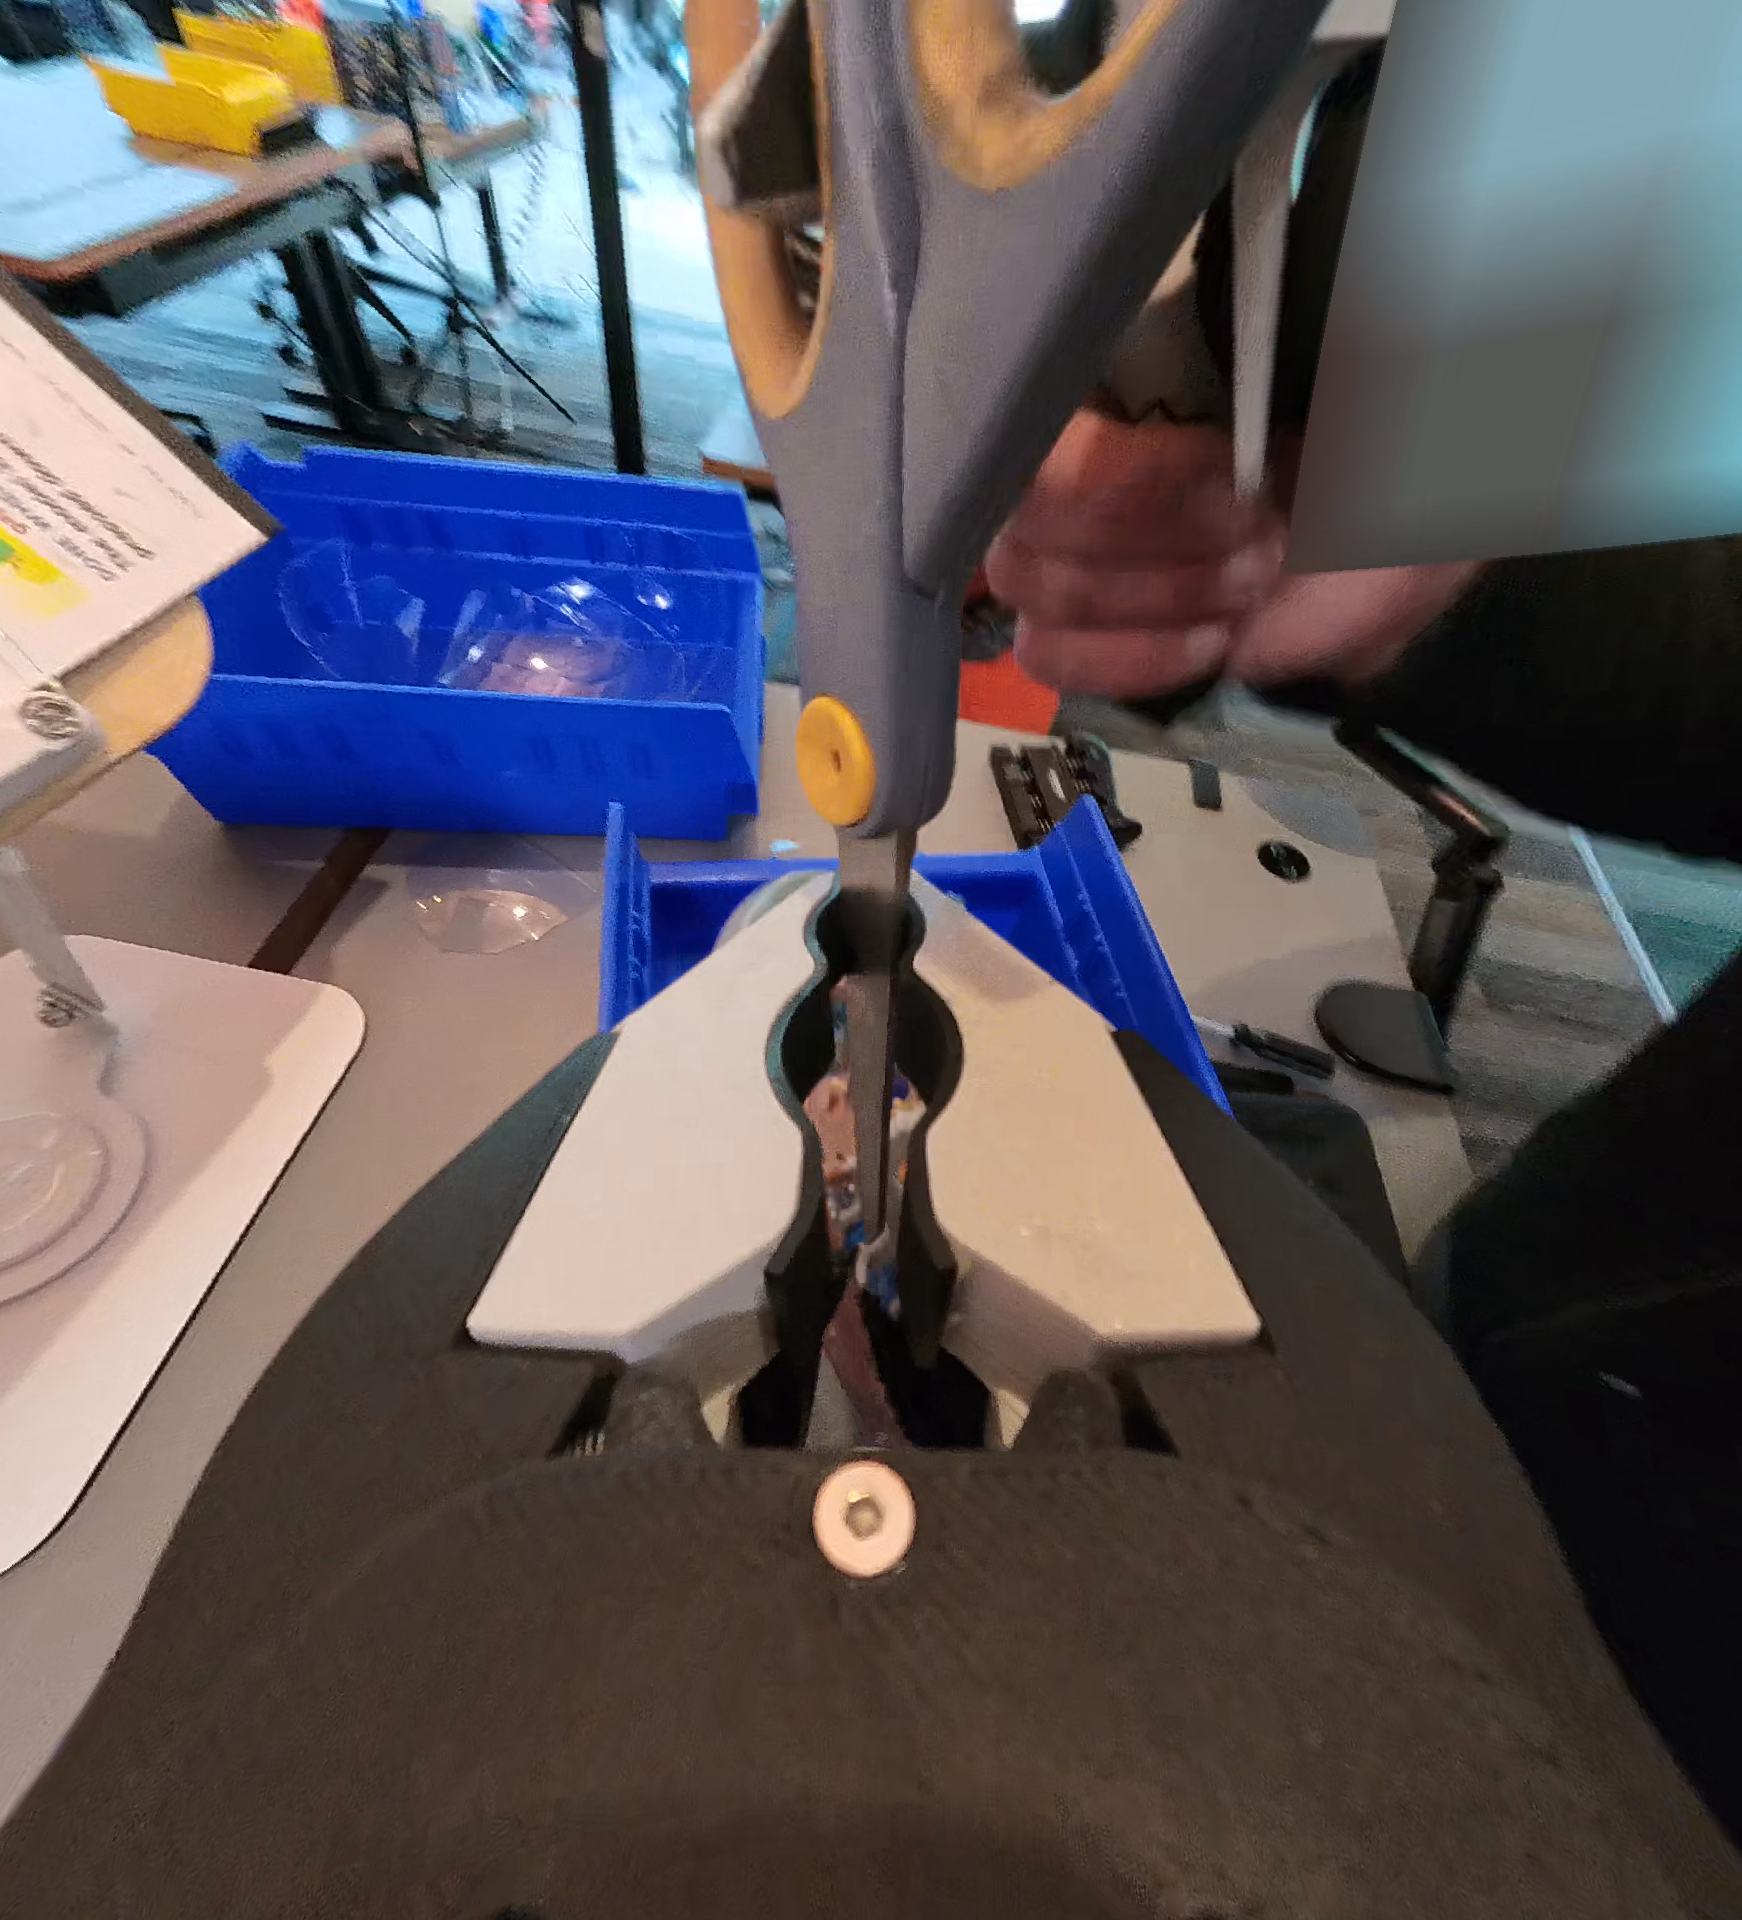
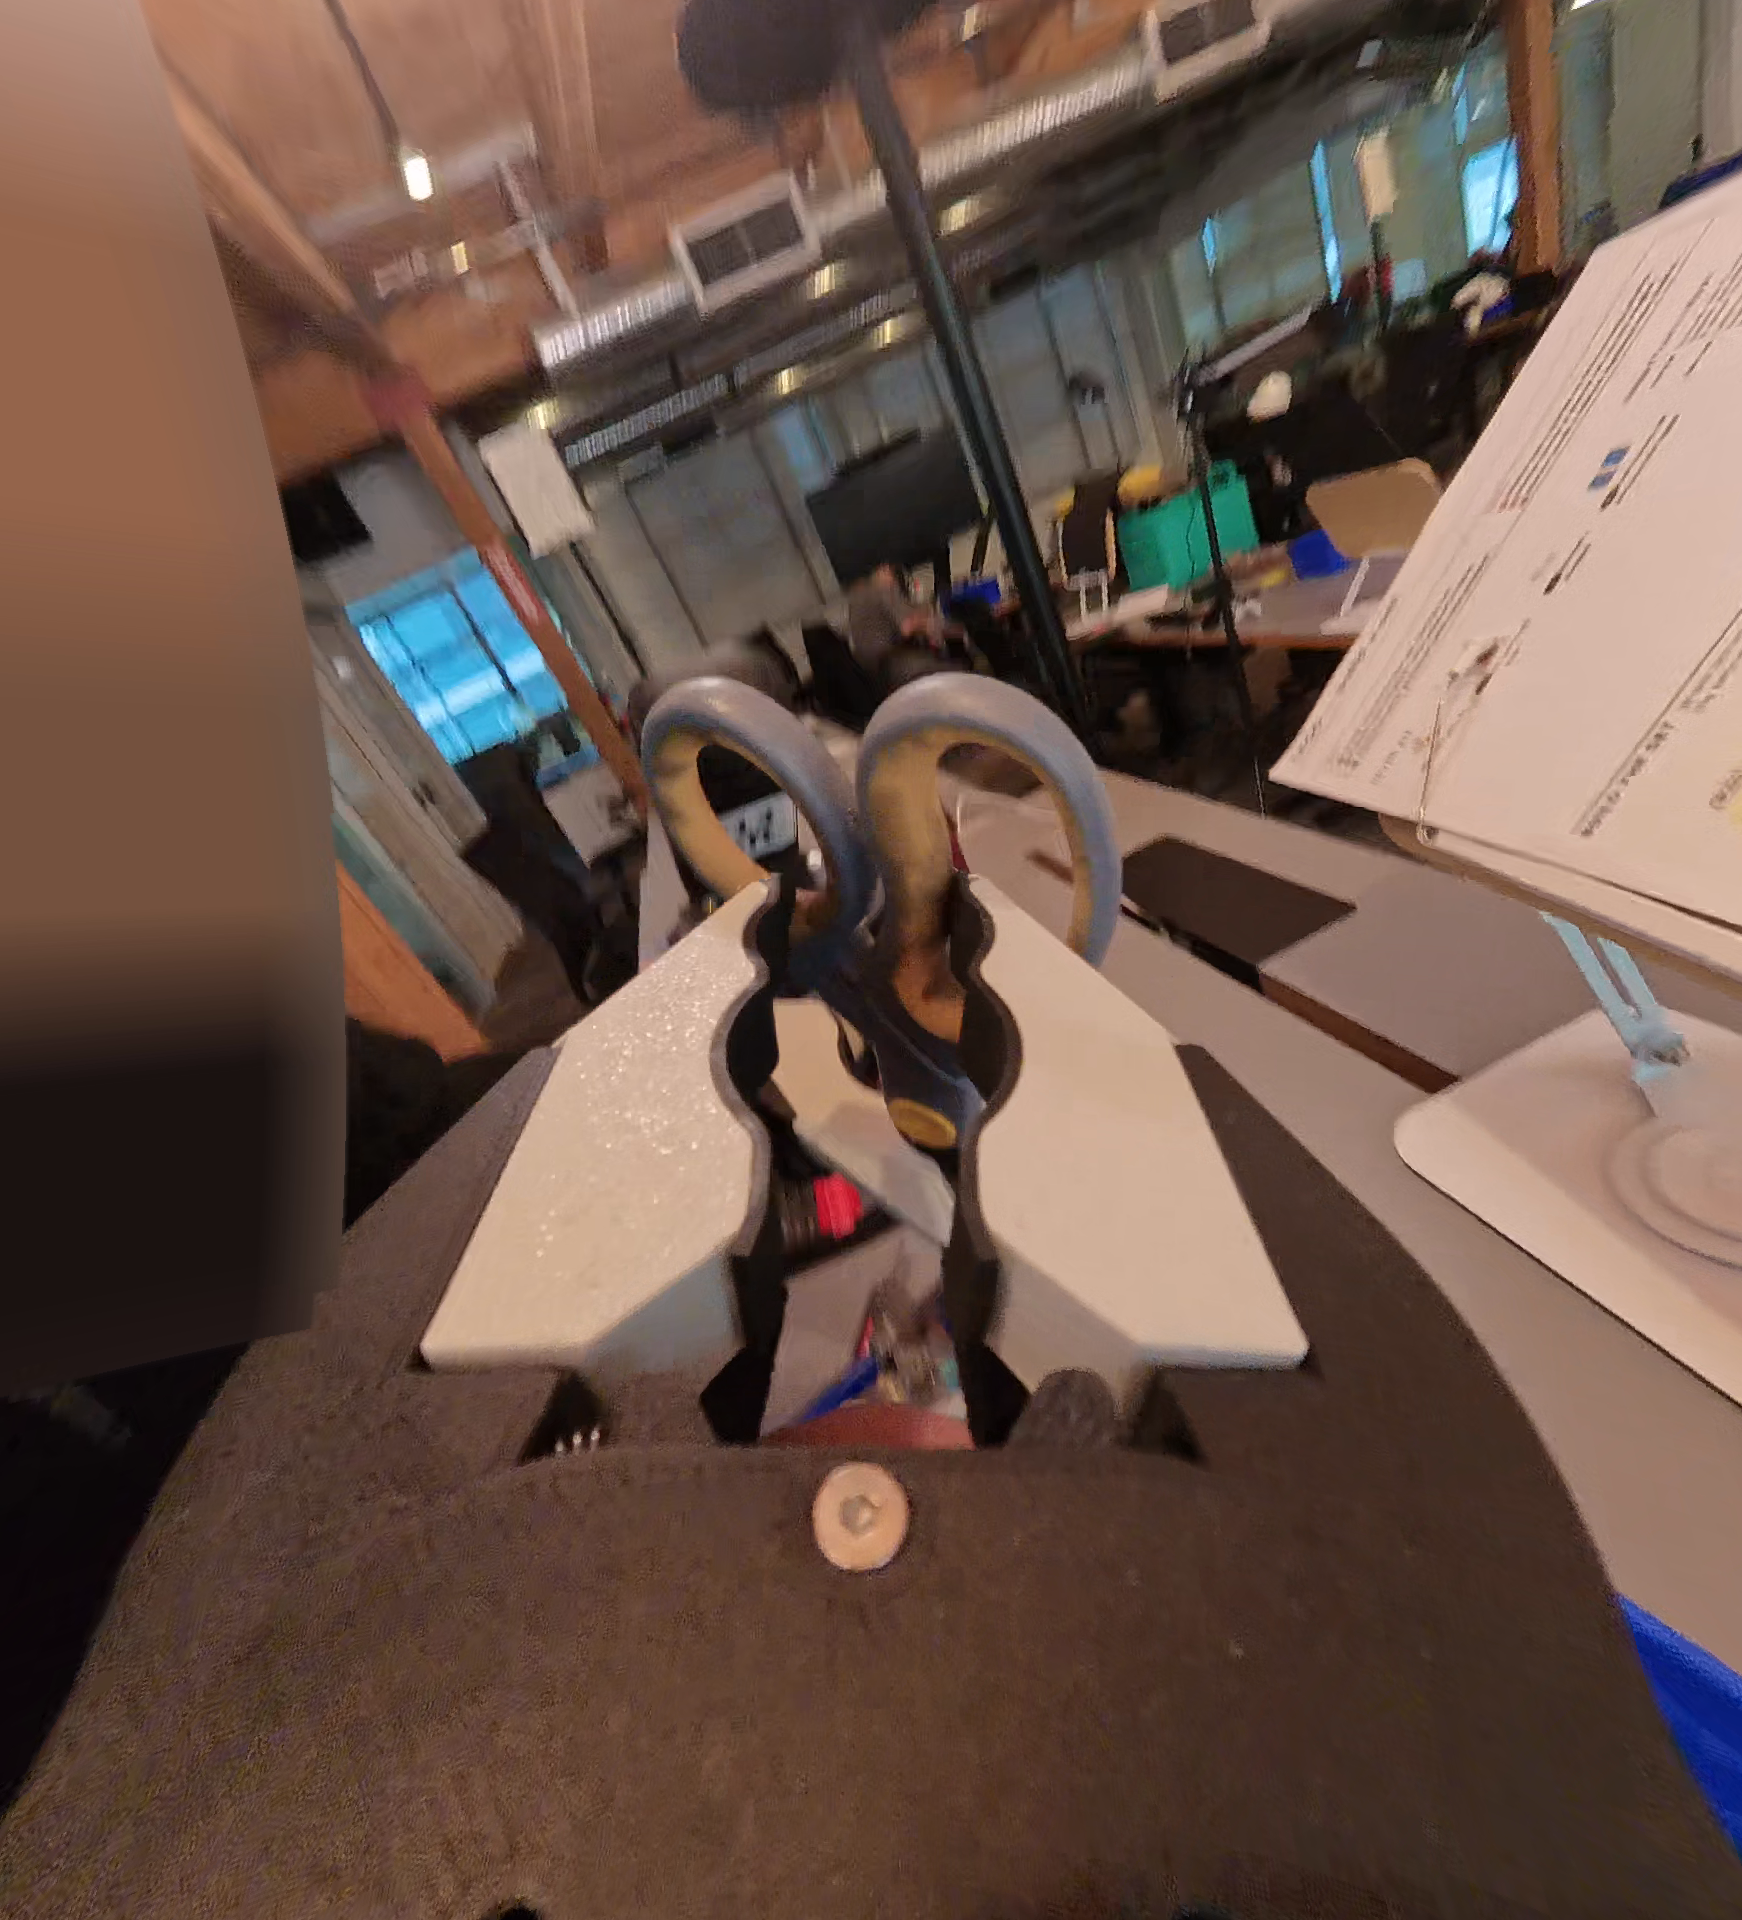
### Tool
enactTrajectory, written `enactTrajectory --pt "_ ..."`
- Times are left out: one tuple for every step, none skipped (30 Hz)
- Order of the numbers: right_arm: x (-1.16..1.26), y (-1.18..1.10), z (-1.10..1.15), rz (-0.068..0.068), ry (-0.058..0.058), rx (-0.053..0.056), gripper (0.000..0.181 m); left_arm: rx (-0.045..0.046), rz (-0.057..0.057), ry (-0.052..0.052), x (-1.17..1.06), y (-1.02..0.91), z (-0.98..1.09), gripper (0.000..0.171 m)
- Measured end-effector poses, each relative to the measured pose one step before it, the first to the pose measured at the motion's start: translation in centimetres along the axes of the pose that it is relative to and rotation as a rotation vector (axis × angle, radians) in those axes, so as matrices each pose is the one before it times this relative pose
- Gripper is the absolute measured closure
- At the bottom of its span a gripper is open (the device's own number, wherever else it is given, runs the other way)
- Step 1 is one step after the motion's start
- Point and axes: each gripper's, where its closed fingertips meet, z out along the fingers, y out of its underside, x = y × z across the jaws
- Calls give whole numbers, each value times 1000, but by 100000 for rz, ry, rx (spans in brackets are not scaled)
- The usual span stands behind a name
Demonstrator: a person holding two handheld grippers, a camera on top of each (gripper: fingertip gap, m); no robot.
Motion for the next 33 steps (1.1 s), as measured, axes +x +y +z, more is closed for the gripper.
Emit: enactTrajectory --pt "-90 467 -550 -1993 -335 -6433 152 -3967 1558 1716 135 292 -13 170" --pt "-45 381 -534 -675 -254 -5455 151 -3533 1769 1484 179 196 123 170" --pt "-15 219 -538 -1918 1004 -3973 152 -1708 1017 2779 330 -97 117 170" --pt "-163 354 -478 -3452 1304 -4577 150 -1648 571 2996 268 -128 54 170" --pt "-387 503 -447 -2908 496 -5457 144 -2626 1863 733 -51 24 31 170" --pt "-487 619 -481 -677 -572 -5727 136 -2377 2090 -859 -226 0 -20 171" --pt "-718 743 -647 365 -2564 -5459 135 -2105 587 309 -80 12 -37 171" --pt "-508 643 -828 263 -1424 -3788 135 -1219 18 1107 57 -32 -39 171" --pt "-260 543 -949 -1497 835 -2399 137 -1042 587 562 67 25 -7 171" --pt "-48 449 -1024 -2336 2411 -2456 137 -1987 1310 863 198 195 53 171" --pt "400 -28 -1076 -2261 5006 -62 134 -2716 1137 1106 284 302 134 171" --pt "546 -237 -876 -3327 5777 284 129 -3219 941 1935 408 383 204 171" --pt "13 45 -424 -4730 2349 -2024 127 -3757 605 3142 602 451 267 171" --pt "-253 288 43 -5191 857 -4147 123 -3805 149 1911 390 408 280 171" --pt "-209 534 434 -5738 1439 -6005 115 -3160 904 215 140 264 220 171" --pt "-390 493 652 -5054 112 -5659 107 -3066 1252 1206 281 226 148 171" --pt "-369 233 705 -2817 -774 -3540 105 -2730 1936 1185 320 172 90 171" --pt "-112 414 483 -1820 -5 -4139 110 -3143 1163 231 149 231 58 171" --pt "-201 552 56 -2171 -761 -4240 112 -2541 747 -1497 -140 223 -37 171" --pt "-361 260 -410 -1188 -2011 -1243 118 -846 44 -202 -4 100 -162 171" --pt "-915 140 -765 343 -5457 326 131 751 -668 35 -23 -6 -253 171" --pt "-1170 299 -852 1023 -6524 -81 134 -104 -1155 -219 -78 188 -213 171" --pt "-533 269 -808 636 -2286 627 137 -1200 -969 -216 26 345 -56 171" --pt "395 -37 -660 993 2584 2753 136 545 -199 -936 -63 97 -12 171" --pt "341 -75 -247 2039 1139 2782 131 891 -929 2454 406 46 106 171" --pt "348 2 204 1632 1381 1725 124 160 -544 1794 321 62 233 171" --pt "688 -14 538 -190 4295 978 113 -1440 782 45 123 187 327 171" --pt "223 73 733 -1032 1697 -41 109 -2209 1602 64 169 216 373 171" --pt "-280 -17 883 -587 -1618 494 107 -67 1346 1131 333 -162 317 171" --pt "18 303 1013 -673 -276 -750 107 1152 14 1149 289 -399 215 171" --pt "335 1022 1061 -603 765 -3744 110 1032 -416 -158 34 -368 133 171" --pt "155 1292 1095 650 -971 -3818 111 -152 265 381 76 -124 82 171" --pt "-30 702 950 1297 -1707 191 115 309 653 905 151 -94 23 171"
